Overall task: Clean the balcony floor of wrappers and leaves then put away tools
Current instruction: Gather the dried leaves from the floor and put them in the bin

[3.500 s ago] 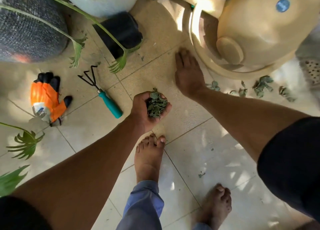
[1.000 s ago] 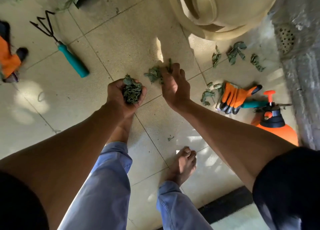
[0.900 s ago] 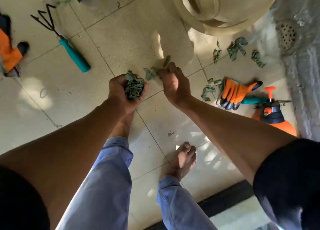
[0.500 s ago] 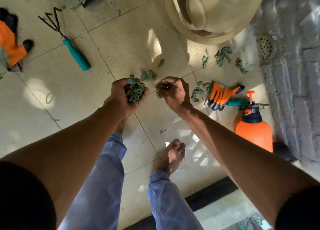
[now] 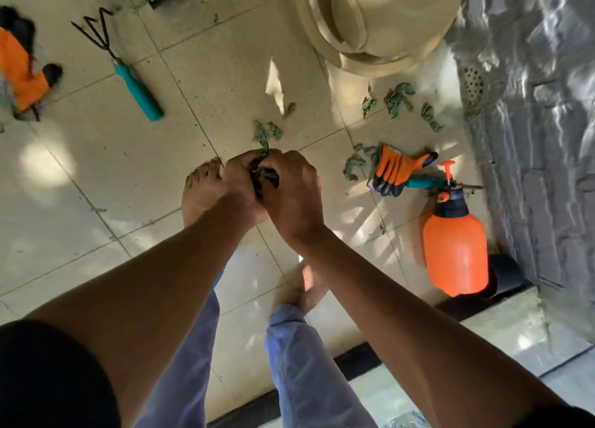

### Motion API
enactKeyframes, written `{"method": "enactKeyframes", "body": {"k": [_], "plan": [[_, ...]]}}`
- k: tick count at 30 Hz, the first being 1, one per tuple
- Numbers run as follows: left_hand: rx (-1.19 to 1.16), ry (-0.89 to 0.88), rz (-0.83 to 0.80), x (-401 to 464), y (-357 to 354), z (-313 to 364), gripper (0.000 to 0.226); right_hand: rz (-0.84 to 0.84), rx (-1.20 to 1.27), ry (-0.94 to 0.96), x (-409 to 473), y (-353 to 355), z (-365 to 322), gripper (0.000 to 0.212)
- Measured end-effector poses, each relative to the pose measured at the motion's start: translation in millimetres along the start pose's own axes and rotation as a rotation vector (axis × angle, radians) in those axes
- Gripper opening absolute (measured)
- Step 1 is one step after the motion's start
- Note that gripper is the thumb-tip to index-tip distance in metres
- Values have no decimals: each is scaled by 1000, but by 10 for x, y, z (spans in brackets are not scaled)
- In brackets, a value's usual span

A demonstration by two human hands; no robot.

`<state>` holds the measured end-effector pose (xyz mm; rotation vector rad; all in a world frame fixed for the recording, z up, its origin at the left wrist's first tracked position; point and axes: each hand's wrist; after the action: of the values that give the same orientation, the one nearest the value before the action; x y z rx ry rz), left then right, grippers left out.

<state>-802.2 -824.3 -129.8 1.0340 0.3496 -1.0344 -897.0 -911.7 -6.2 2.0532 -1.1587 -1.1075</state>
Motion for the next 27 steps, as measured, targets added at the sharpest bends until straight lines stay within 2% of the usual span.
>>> {"method": "enactKeyframes", "body": {"k": [3, 5, 9, 11, 12, 13, 14, 15, 16, 19, 22, 24, 27], "plan": [[243, -9, 100, -251, 328, 617, 87, -13, 42, 48, -138, 149, -91, 26], [235, -70, 174, -248, 343, 566, 88, -5, 0, 78, -224, 232, -103, 34], [71, 74, 105, -142, 294, 446, 73, 184, 38, 183, -242, 254, 31, 35], [-190, 171, -2, -52, 284, 293, 65, 223, 28, 159, -82, 208, 141, 35], [-542, 292, -85, -4, 317, 301, 58, 235, -7, 133, 21, 171, 191, 35], [-898, 306, -176, -4, 358, 347, 43, 228, -46, 96, 131, 129, 246, 35], [-1221, 391, -198, 50, 409, 385, 22, 197, -84, 56, 249, 62, 312, 36], [-1480, 524, -206, 94, 420, 424, 16, 148, -127, 22, 372, -22, 383, 40], [-1575, 564, -224, 103, 446, 458, 19, 92, -178, 7, 486, -126, 449, 44], [-1607, 506, -241, 239, 565, 444, 24, -84, -312, -10, 841, -433, 546, 57], [-1606, 519, -231, 397, 673, 362, 23, -188, -448, -37, 1174, -693, 576, 82], [-1574, 506, -280, 514, 705, 322, 21, -161, -485, -54, 1335, -834, 598, 89], [-1521, 524, -280, 718, 753, 287, 23, -44, -504, -53, 1453, -999, 576, 82]]}}
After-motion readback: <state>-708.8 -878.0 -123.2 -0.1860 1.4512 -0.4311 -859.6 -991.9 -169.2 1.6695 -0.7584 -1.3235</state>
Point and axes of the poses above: each hand's wrist, its own x-axis towards the middle knuckle, its own y-axis out of the back of the hand, z = x × y, and after that the axes turned 12 degrees about -y, right-handed
